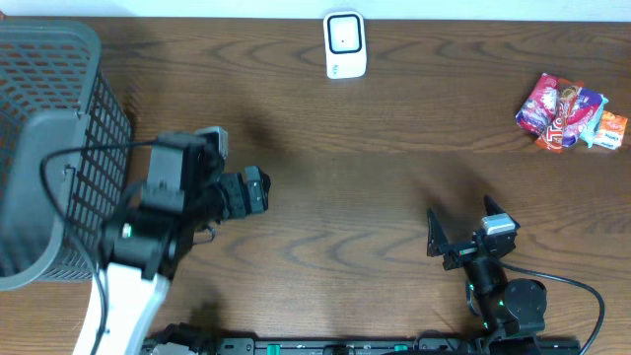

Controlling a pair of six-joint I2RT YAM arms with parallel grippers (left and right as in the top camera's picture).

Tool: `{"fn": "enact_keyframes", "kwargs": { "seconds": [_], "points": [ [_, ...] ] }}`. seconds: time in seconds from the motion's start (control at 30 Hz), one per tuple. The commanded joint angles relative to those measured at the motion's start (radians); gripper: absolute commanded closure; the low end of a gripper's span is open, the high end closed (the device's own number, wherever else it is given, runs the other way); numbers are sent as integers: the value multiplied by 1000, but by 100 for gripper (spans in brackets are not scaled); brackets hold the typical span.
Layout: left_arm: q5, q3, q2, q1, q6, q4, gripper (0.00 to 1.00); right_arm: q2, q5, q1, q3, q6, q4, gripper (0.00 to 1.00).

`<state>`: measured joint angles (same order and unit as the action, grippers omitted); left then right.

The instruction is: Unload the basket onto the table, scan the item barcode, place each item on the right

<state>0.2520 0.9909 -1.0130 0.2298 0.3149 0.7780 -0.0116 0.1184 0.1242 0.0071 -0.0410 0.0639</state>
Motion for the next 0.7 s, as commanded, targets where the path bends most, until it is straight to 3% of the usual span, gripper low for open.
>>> {"fn": "enact_keyframes", "kwargs": {
  "seconds": [0.0,0.17,0.3,0.4,0.67],
  "points": [
    [-17,-164,190,-2,-152,-141,2,5,-5,6,-2,-10,3,1],
    [-18,-373,475,-2,-248,-292,2,5,-6,6,-2,-10,3,1],
    [-18,-481,675,-2,-314,-317,2,5,-6,6,-2,-10,3,1],
    [-18,-532,774,-2,-351,-335,2,5,-6,6,-2,-10,3,1],
    [-18,-702,924,-25,-375,-555,2,5,-5,6,-2,-10,3,1]
  ]
}}
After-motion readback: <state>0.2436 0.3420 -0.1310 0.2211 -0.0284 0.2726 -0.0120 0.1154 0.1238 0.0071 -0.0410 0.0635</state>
